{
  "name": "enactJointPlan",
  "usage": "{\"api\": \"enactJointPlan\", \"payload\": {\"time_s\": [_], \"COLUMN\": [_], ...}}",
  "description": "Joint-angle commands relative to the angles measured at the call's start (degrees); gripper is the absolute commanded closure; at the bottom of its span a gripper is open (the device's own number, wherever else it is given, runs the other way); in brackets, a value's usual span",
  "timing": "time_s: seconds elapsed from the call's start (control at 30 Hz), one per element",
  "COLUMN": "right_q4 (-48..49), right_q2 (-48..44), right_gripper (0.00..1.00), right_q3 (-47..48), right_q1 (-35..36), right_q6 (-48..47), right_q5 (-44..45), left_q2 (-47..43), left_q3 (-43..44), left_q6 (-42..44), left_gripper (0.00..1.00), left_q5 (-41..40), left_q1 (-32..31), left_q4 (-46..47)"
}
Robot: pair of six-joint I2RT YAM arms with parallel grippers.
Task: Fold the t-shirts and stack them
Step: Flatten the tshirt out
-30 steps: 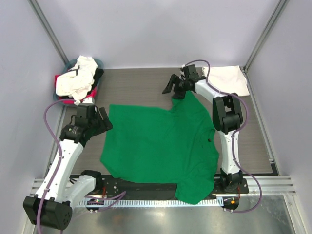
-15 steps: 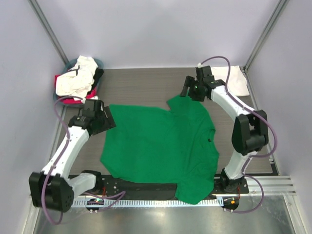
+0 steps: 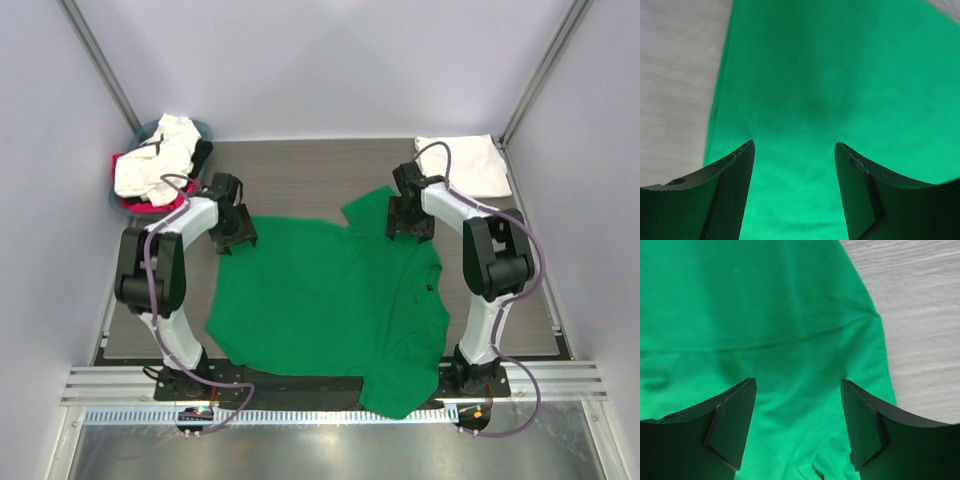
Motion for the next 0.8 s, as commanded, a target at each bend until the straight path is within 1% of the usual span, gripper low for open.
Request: {"api": "enactJointPlan", "payload": {"time_s": [0.0, 0.07, 0.13, 0.17, 0.2, 0.23, 0.27, 0.3, 0.33, 0.37, 0.4, 0.43, 0.47, 0.5, 0.53, 0.57, 0.6, 0.63, 0.67, 0.73, 0.77], "right_q4": [-0.75, -0.84, -1.11, -1.37, -1.98, -3.29, -4.35, -5.23, -7.24, -8.22, -9.27, -11.11, -12.08, -12.70, -13.49, -13.59, -13.50, -12.98, -12.54, -9.65, -8.33], "right_q2": [4.34, 6.90, 11.82, 13.92, 15.86, 19.88, 21.92, 23.77, 27.79, 29.49, 31.50, 33.26, 36.50, 37.84, 38.90, 40.30, 40.49, 40.32, 38.92, 35.76, 34.00], "right_gripper": [0.26, 0.26, 0.25, 0.26, 0.26, 0.25, 0.26, 0.26, 0.26, 0.26, 0.26, 0.25, 0.25, 0.25, 0.25, 0.23, 0.23, 0.23, 0.22, 0.22, 0.20], "right_q3": [5.07, 8.05, 10.87, 14.28, 16.57, 19.03, 24.45, 27.46, 30.45, 36.49, 39.68, 42.67, 48.70, 51.63, 54.27, 58.04, 59.56, 60.53, 61.06, 59.32, 56.09], "right_q1": [-0.08, -0.34, -1.22, -1.57, -1.92, -2.54, -2.80, -2.98, -3.33, -3.59, -3.77, -3.95, -4.30, -4.47, -4.56, -4.65, -4.65, -4.65, -4.65, -4.56, -4.56], "right_q6": [-1.00, -1.09, -1.17, -1.18, -1.18, -1.35, -1.35, -1.53, -1.61, -1.62, -1.62, -1.62, -1.62, -1.70, -1.79, -2.31, -2.84, -3.19, -3.37, -3.20, -2.94], "right_q5": [1.71, 1.97, 2.59, 2.42, 2.33, 2.24, 2.15, 2.15, 2.32, 2.24, 1.98, 1.28, 0.92, 0.66, 0.13, -1.35, -2.41, -3.55, -5.65, -7.24, -8.21], "left_q2": [6.03, 9.13, 13.52, 14.93, 18.42, 20.20, 22.30, 24.15, 27.82, 29.69, 31.36, 33.20, 36.18, 37.69, 38.66, 39.71, 39.46, 38.59, 34.67, 28.34, 24.91], "left_q3": [5.85, 9.54, 13.75, 15.52, 17.53, 21.82, 24.47, 27.11, 32.44, 35.45, 41.66, 44.68, 47.67, 50.49, 55.47, 57.52, 60.16, 60.18, 59.31, 52.04, 48.53], "left_q6": [-0.21, -0.04, 0.14, 0.49, 0.58, 0.75, 1.10, 1.28, 1.54, 1.81, 2.24, 2.42, 2.69, 2.77, 2.78, 2.78, 2.86, 3.12, 3.13, 2.95, 2.69], "left_gripper": [0.34, 0.34, 0.34, 0.34, 0.34, 0.34, 0.35, 0.35, 0.35, 0.35, 0.35, 0.35, 0.35, 0.35, 0.35, 0.35, 0.36, 0.36, 0.36, 0.35, 0.35], "left_q5": [-0.20, -0.29, -0.55, -0.55, -0.55, -0.55, -0.38, -0.29, -0.20, -0.11, -0.37, -0.38, -0.29, -0.29, -0.20, 0.15, 0.67, 0.94, 1.12, 1.21, 0.95], "left_q1": [0.16, 0.07, 0.33, 0.42, 0.68, 1.30, 1.56, 2.00, 2.70, 3.14, 3.41, 4.19, 4.55, 4.90, 5.51, 5.61, 5.70, 5.70, 5.61, 5.52, 5.52], "left_q4": [-0.86, -1.57, -2.44, -3.14, -3.93, -4.73, -6.91, -8.06, -9.03, -11.56, -13.07, -14.47, -17.01, -18.34, -19.57, -21.85, -22.74, -23.19, -22.58, -20.39, -17.42]}}
